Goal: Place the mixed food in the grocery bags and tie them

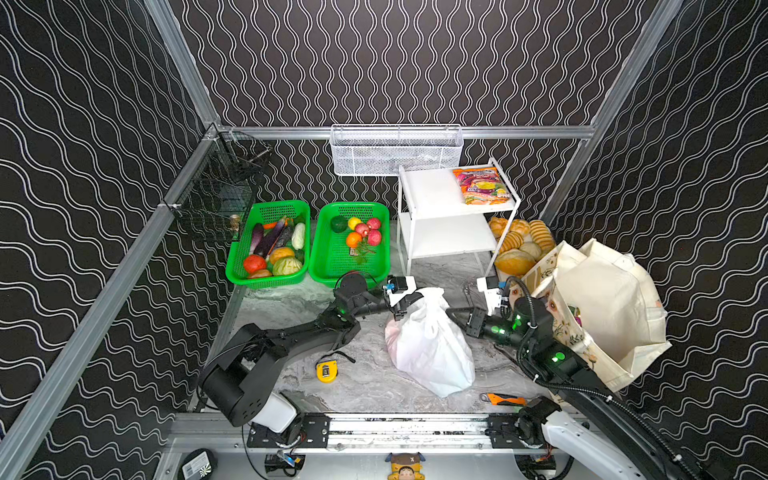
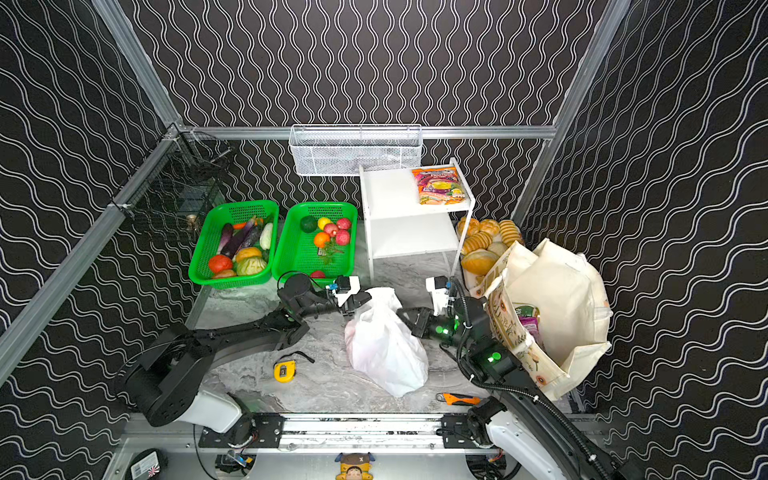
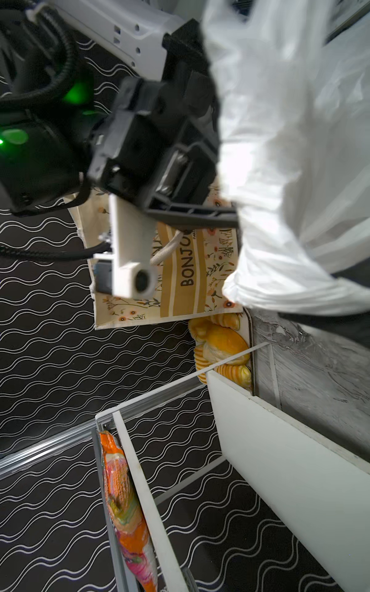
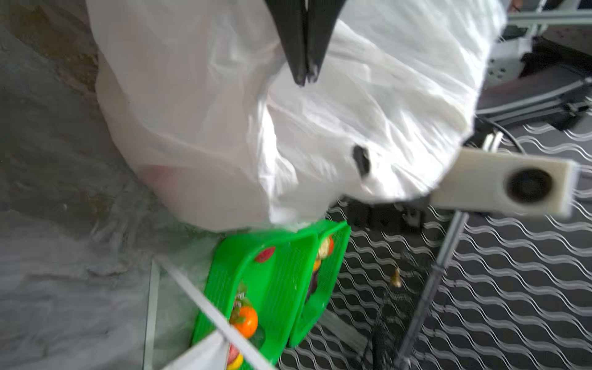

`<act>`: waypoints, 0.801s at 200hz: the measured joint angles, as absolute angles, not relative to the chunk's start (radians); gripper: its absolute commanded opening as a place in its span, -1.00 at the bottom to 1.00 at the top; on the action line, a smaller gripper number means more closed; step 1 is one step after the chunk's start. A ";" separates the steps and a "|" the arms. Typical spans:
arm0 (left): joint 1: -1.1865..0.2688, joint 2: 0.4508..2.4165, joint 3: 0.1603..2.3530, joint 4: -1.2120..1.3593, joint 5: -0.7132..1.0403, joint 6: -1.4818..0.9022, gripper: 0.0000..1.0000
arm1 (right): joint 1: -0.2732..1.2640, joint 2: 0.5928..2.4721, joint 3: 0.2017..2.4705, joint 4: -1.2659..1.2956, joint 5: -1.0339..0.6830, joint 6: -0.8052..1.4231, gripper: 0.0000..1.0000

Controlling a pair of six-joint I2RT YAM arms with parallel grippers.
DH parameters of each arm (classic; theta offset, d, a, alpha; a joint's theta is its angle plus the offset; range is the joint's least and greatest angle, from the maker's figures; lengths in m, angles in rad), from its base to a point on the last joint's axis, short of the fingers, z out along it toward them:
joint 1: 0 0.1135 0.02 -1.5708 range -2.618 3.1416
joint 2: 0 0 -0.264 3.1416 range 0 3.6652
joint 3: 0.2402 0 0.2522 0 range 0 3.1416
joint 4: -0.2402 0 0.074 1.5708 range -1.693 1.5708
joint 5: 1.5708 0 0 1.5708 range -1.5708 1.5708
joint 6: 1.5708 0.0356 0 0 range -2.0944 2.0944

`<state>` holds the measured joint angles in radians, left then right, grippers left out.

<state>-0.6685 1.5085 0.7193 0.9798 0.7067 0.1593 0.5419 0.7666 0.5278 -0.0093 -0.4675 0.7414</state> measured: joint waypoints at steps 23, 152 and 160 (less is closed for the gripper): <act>-0.665 1.531 0.733 1.007 0.739 0.115 -1.00 | 0.679 0.820 0.550 0.013 -0.420 0.684 -1.00; -0.621 1.629 0.760 1.168 0.905 -0.164 -1.00 | 0.788 0.583 0.456 0.038 -0.047 0.101 -0.56; -0.620 1.634 0.758 1.179 0.915 -0.184 -1.00 | 0.788 0.570 0.451 0.038 -0.015 0.037 -0.55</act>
